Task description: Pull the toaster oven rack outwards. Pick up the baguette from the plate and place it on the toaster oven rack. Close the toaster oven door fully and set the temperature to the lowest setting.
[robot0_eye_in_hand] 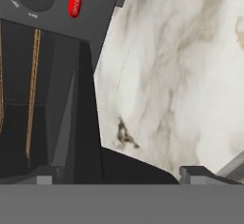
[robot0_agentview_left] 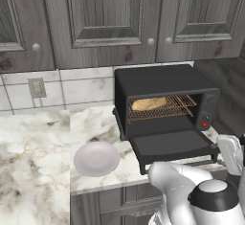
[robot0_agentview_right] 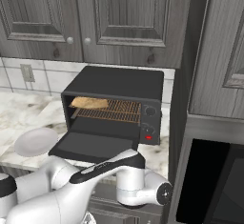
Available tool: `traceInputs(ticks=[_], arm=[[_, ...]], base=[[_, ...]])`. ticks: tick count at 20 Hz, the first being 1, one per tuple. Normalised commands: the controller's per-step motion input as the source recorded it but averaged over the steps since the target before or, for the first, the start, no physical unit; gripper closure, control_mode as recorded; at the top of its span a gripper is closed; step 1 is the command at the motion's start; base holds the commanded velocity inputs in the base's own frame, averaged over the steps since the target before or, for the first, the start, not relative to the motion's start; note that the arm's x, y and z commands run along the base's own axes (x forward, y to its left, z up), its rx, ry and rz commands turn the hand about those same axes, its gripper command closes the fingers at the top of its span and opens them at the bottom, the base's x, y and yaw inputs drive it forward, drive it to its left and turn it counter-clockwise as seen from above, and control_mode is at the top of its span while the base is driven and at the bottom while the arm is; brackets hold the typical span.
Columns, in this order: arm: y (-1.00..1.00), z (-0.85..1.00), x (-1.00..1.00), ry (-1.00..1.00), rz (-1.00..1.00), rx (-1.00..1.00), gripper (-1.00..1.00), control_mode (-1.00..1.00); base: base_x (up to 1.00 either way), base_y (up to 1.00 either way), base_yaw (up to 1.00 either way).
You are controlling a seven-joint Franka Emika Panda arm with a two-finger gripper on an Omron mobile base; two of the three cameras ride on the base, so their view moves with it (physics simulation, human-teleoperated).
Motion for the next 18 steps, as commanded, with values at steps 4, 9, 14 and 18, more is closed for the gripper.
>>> traceInputs(ticks=[4,9,14,18], arm=[[0.23,0.00,0.03,0.00,0.00,-0.04,-1.00,-1.00],[0.44,0.06,0.09,0.00,0.00,-0.03,-1.00,-1.00],[0.41,0.03,0.20,0.00,0.00,-0.05,-1.00,-1.00],[0.47,0.12,0.23,0.00,0.00,-0.05,-1.00,-1.00]], base=[[0.00,0.00,0.00],[0.00,0.00,0.00],[0.00,0.00,0.00],[0.00,0.00,0.00]])
